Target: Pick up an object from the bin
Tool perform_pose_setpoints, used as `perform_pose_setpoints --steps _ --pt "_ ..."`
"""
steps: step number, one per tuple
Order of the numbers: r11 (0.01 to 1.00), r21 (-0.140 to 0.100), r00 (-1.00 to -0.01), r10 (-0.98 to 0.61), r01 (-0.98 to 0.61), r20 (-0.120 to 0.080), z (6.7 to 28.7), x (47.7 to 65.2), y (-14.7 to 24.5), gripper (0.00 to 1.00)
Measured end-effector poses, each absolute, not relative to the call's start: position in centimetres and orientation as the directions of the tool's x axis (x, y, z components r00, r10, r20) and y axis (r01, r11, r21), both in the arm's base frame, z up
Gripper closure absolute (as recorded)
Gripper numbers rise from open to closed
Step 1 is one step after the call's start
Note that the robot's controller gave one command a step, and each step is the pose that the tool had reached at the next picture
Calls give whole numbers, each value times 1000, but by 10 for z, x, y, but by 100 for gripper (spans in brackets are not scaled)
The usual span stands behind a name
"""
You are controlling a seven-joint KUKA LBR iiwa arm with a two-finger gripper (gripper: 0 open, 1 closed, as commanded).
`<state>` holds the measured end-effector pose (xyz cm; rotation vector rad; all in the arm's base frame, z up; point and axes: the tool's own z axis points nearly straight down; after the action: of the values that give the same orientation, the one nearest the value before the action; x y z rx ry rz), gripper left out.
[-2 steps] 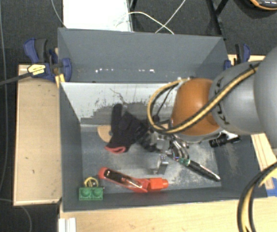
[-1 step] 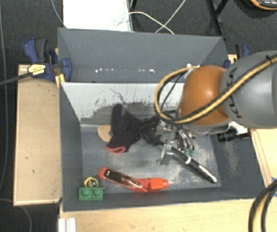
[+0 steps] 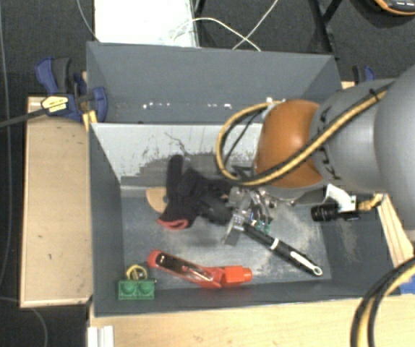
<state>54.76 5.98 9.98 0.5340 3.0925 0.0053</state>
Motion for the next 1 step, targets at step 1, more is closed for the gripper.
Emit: perform_pose_setpoints --steps 1 --pt "950 10 -950 311 311 -16 71 558 98 0"
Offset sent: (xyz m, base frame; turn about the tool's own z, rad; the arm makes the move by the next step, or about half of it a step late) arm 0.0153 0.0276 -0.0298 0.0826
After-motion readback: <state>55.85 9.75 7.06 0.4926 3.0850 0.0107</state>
